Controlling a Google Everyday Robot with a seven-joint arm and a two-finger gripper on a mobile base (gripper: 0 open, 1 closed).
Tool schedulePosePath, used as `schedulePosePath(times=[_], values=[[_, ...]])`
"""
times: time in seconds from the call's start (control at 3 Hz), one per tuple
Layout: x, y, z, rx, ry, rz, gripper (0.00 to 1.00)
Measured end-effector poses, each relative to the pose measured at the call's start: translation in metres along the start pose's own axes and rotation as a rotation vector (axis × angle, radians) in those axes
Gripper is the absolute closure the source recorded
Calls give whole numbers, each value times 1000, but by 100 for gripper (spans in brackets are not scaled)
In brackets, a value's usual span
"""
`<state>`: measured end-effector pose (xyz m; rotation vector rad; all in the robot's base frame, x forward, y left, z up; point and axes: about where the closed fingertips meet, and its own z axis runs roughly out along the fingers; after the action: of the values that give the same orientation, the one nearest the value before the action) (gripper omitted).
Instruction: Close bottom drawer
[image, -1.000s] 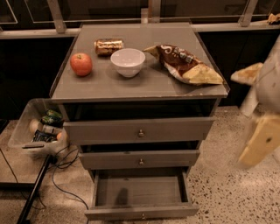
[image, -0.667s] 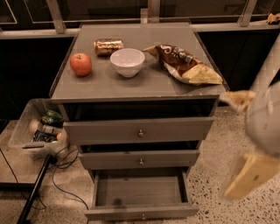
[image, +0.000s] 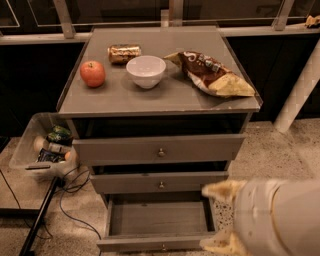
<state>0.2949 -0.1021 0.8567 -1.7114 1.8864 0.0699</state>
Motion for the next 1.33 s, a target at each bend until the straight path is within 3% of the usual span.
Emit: schedulePosePath(times=[0.33, 0.67, 1.0, 1.33], values=[[29, 48, 64, -132, 20, 27, 65], [37, 58, 70, -154, 31, 37, 88], [36, 58, 70, -153, 30, 37, 100], [43, 64, 95, -178, 56, 47, 100]])
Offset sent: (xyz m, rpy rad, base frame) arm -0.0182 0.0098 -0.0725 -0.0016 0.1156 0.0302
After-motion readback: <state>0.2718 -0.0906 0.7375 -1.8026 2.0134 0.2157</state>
